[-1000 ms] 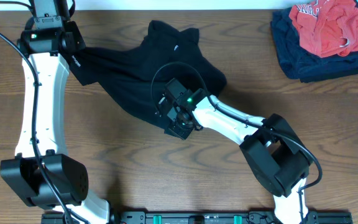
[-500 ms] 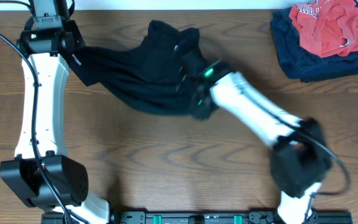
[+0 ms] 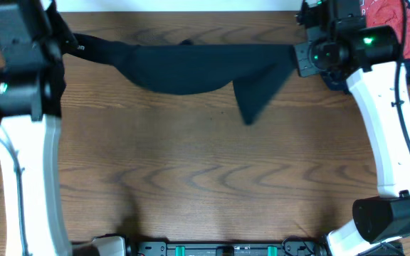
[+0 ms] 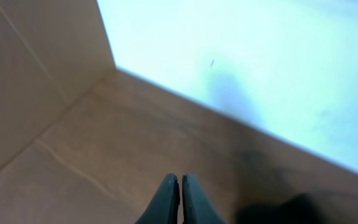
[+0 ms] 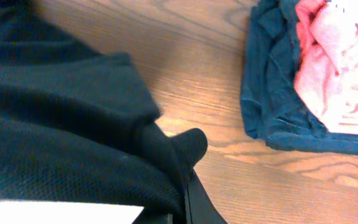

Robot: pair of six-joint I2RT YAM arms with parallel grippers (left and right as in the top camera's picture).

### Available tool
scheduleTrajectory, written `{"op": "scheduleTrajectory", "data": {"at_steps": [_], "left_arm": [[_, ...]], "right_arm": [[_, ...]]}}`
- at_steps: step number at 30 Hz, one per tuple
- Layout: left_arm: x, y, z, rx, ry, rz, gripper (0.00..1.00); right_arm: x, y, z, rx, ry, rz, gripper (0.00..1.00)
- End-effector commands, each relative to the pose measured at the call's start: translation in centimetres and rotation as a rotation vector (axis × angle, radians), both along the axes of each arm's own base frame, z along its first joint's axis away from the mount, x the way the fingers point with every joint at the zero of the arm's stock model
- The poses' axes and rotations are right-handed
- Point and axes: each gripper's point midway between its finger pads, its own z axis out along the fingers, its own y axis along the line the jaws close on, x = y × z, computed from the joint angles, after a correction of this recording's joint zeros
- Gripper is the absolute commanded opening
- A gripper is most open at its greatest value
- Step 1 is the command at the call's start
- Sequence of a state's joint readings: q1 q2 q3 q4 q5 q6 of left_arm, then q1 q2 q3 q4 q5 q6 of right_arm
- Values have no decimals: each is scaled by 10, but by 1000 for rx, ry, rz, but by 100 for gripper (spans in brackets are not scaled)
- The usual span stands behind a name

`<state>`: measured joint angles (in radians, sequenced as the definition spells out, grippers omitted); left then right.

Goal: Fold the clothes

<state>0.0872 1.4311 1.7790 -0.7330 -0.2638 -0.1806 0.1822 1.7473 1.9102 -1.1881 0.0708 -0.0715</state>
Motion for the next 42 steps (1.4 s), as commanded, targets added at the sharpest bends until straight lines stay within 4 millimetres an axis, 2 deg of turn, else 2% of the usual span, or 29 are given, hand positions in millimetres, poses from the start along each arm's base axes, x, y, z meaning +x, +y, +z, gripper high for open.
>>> {"op": "scheduleTrajectory", "data": {"at_steps": [1, 6, 8, 12, 15, 18, 21, 24, 28, 32, 37, 42], "left_arm": [[-30, 6, 44, 24, -124, 39, 6], [-78, -5, 91, 32, -267, 20, 6], [-98, -12, 104, 32, -308, 1, 6], [-136, -27, 117, 26, -351, -46, 6], [-161, -35, 119, 21, -360, -75, 6], [-183, -37, 118, 19, -363, -87, 6], [-197, -36, 118, 20, -370, -85, 6], [-203, -35, 121, 22, -386, -79, 7], [-198, -33, 121, 28, -381, -67, 6], [-177, -25, 111, 46, -324, -15, 6], [-125, -25, 84, 57, -203, -14, 6], [-53, -28, 45, 59, -83, -18, 6]], "right_arm": [[-2, -30, 50, -28, -128, -45, 1], [-28, -52, 113, -29, -260, -80, 1], [-47, -59, 137, -26, -303, -95, 1], [-90, -61, 167, -10, -347, -93, 1], [-121, -56, 177, 33, -357, -78, 1], [-143, -55, 178, 53, -345, -79, 1], [-153, -55, 173, 61, -316, -87, 1], [-153, -52, 165, 70, -276, -77, 1], [-139, -47, 154, 84, -231, -63, 1], [-111, -41, 133, 97, -160, -51, 1], [-63, -36, 87, 88, -37, -51, 1], [-15, -31, 34, 82, 75, -51, 1]]}}
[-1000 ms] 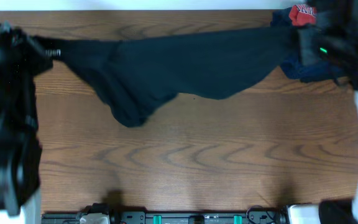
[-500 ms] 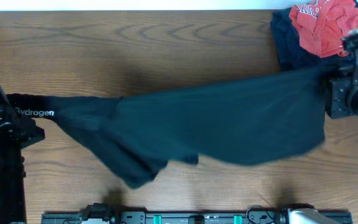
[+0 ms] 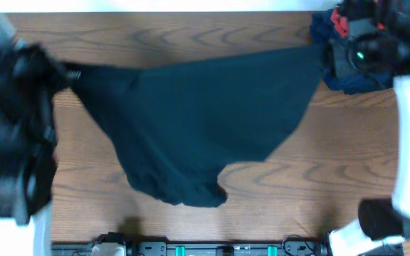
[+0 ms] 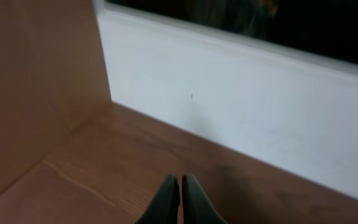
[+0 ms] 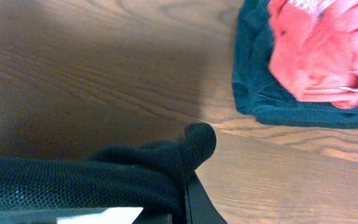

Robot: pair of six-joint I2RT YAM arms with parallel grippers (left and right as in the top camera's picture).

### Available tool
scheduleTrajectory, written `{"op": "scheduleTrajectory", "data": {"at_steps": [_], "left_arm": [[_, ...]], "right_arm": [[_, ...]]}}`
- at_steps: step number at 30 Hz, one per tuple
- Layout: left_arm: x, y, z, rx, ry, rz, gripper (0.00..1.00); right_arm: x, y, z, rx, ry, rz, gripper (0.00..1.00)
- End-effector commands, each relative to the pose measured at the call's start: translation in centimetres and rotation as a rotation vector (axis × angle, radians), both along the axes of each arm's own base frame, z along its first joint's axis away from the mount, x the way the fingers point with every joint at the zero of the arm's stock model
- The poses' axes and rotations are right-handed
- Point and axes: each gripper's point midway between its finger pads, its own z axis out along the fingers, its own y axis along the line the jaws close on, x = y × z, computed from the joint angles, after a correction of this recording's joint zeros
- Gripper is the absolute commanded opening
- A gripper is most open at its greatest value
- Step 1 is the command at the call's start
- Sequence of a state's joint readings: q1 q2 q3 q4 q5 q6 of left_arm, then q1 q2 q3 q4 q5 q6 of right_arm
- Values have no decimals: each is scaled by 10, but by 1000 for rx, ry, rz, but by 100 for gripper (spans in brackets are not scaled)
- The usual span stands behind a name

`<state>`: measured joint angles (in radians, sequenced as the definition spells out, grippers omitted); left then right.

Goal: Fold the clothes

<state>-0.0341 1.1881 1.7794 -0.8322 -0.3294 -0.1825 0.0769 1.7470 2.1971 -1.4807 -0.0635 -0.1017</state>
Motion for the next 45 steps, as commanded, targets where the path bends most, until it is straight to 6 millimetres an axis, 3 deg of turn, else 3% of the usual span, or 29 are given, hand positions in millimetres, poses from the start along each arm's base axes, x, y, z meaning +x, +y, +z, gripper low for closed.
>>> {"op": "scheduleTrajectory", "data": {"at_steps": [1, 11, 15, 22, 26, 29, 30, 31, 33, 34, 35, 40, 45], "left_arm": [[48, 7, -29, 32, 88, 44, 6], [195, 3, -142, 38, 206, 43, 6], [238, 1, -189, 38, 215, 43, 6], [283, 0, -261, 39, 238, 42, 6], [299, -1, -278, 38, 208, 43, 6], [309, -1, -277, 35, 155, 43, 6], [311, -1, -274, 35, 141, 44, 14], [313, -1, -270, 34, 123, 43, 31], [315, -1, -260, 33, 85, 44, 77], [316, -1, -255, 36, 71, 43, 91], [315, -1, -249, 48, 67, 38, 98], [298, -1, -222, 94, 95, 22, 98], [248, -13, -212, 68, 273, -36, 98]], "right_arm": [[31, -4, -41, -7, 81, -31, 1], [141, 19, -155, 21, 79, 5, 1], [182, 32, -190, 28, 4, 24, 1], [232, 69, -242, 43, -113, 73, 3], [255, 88, -259, 58, -195, 92, 8], [271, 97, -259, 80, -274, 80, 21], [276, 98, -254, 87, -302, 77, 33], [279, 98, -250, 90, -322, 70, 50], [286, 97, -237, 100, -365, 54, 78], [288, 93, -229, 99, -382, 36, 82], [289, 89, -222, 95, -392, 23, 86], [272, 65, -185, 80, -358, -11, 99], [213, 48, -154, 70, -175, -17, 99]]}}
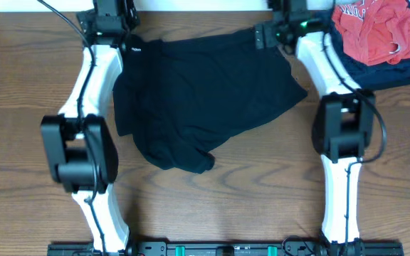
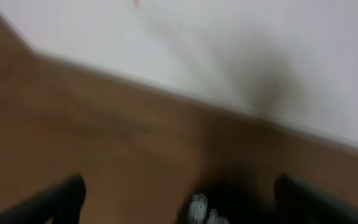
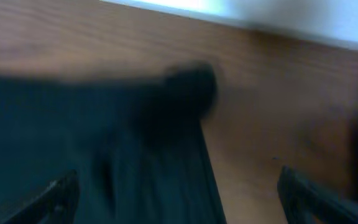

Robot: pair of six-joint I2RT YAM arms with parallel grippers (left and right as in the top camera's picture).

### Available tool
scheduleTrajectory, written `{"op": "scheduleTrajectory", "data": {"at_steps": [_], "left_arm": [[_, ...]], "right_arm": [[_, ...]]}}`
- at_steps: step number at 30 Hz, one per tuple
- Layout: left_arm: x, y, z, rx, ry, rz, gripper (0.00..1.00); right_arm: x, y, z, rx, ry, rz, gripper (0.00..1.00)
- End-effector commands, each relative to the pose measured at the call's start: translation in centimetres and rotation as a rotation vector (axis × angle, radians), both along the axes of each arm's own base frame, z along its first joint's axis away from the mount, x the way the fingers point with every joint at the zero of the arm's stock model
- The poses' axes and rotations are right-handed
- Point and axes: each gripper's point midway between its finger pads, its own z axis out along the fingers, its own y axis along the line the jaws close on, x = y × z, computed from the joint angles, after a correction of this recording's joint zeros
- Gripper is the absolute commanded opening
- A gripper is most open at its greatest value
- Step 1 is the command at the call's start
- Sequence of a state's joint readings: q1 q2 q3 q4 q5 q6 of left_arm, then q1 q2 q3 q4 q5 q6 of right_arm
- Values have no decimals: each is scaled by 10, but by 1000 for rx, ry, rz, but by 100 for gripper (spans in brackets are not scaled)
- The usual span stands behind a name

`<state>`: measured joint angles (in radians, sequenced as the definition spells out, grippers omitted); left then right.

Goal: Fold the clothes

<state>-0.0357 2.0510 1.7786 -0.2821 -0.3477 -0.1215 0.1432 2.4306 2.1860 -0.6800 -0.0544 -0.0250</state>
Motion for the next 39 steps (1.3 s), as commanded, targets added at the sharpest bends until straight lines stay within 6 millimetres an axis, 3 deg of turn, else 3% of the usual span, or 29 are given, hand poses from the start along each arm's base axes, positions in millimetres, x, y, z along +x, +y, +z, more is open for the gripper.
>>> {"op": "scheduleTrajectory", "data": {"at_steps": [1, 4, 7, 11, 15, 25, 28, 33, 39], "left_arm": [[-34, -14, 56, -28, -4, -60, 98], [-77, -31, 50, -115, 136, -103, 98], [-119, -35, 35, -166, 288, -69, 98], [-172, -32, 1, -203, 519, 8, 98], [-200, -41, -35, -254, 668, -12, 98], [-226, -36, -122, -291, 755, 29, 98], [-229, -31, -136, -337, 752, 28, 100], [-230, -22, -156, -383, 739, -12, 92], [-234, -24, -183, -540, 688, -101, 84]], "right_arm": [[-29, -13, 90, 20, -42, -19, 99], [-69, -19, 107, 7, 55, -21, 99], [-104, -23, 109, 15, 168, -58, 99], [-139, -28, 91, 11, 334, -104, 99], [-160, -32, 72, 3, 439, -131, 98], [-185, -38, 19, -18, 575, -147, 97], [-190, -39, 6, -24, 597, -145, 95], [-193, -39, -9, -28, 607, -137, 95], [-192, -39, -12, -32, 602, -127, 93]]}}
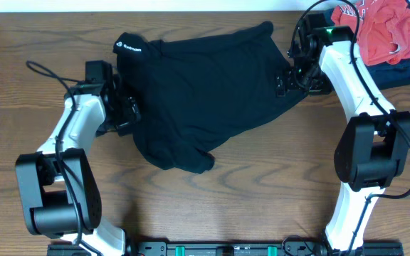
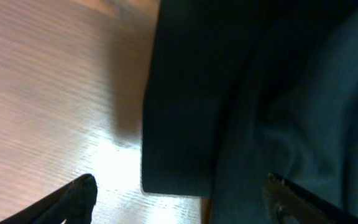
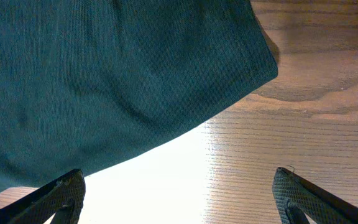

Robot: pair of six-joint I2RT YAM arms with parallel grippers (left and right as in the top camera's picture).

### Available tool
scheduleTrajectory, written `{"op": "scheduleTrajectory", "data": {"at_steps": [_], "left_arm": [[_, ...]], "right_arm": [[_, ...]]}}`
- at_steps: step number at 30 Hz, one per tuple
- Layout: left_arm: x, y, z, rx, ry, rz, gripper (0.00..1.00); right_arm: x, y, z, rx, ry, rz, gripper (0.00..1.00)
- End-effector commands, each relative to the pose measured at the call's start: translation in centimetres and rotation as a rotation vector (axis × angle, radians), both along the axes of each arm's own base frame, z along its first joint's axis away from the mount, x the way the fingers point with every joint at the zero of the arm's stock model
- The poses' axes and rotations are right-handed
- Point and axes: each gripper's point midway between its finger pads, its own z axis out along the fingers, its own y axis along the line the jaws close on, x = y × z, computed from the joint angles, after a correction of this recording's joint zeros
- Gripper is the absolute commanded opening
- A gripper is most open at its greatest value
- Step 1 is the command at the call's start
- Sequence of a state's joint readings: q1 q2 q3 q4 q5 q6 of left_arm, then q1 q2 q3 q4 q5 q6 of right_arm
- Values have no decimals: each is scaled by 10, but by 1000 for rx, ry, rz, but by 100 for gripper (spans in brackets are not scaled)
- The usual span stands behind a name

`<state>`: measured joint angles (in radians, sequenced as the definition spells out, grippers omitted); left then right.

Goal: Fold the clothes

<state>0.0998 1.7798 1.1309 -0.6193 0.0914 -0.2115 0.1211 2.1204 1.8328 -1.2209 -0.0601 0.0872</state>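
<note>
A black T-shirt (image 1: 205,92) lies spread on the wooden table (image 1: 212,199), its white neck label at the far left and its lower hem bunched toward the front. My left gripper (image 1: 124,110) is open at the shirt's left edge. In the left wrist view its fingers (image 2: 73,199) straddle a black sleeve edge (image 2: 179,124). My right gripper (image 1: 287,80) is open at the shirt's right sleeve. In the right wrist view the sleeve hem (image 3: 135,74) lies just ahead of the gripper (image 3: 179,199), with bare wood between the fingers.
A pile of red and navy clothes (image 1: 386,32) sits at the far right corner, beside the right arm. The table's far edge meets a white wall (image 1: 191,4). Bare wood lies in front of the shirt.
Both grippers were open at the shirt's far corners by the table's back edge. Now they are nearer, at the shirt's left and right sides. The shirt lies about where it did.
Both grippers first held the shirt, shut on it, stretched between them along the far edge. Then it hung lifted and spread wide. Later it lay on the table with both grippers open at its far corners, and now they are at its sides.
</note>
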Motion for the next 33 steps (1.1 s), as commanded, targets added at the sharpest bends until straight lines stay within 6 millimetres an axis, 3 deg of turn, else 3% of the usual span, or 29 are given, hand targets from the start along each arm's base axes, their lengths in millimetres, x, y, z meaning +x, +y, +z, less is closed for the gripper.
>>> {"op": "scheduleTrajectory", "data": {"at_steps": [1, 8, 12, 16, 23, 33], "left_arm": [[-11, -6, -16, -120, 8, -21, 83], [-16, -2, -21, -194, -13, -37, 70], [-15, -1, -24, -192, -15, -40, 48], [-12, 3, -23, -189, -27, -30, 39], [-12, 15, -23, -188, -36, 3, 39], [-11, 12, -23, -204, -49, -4, 39]], "right_arm": [[0, -4, -5, -2, 10, -2, 93], [5, -4, -5, -2, -12, 1, 91], [5, -4, -5, -2, -14, 1, 91], [5, -4, -5, -2, -14, 2, 91], [6, -4, -5, -2, -17, 2, 91], [6, -4, -5, -1, -17, 1, 89]]}}
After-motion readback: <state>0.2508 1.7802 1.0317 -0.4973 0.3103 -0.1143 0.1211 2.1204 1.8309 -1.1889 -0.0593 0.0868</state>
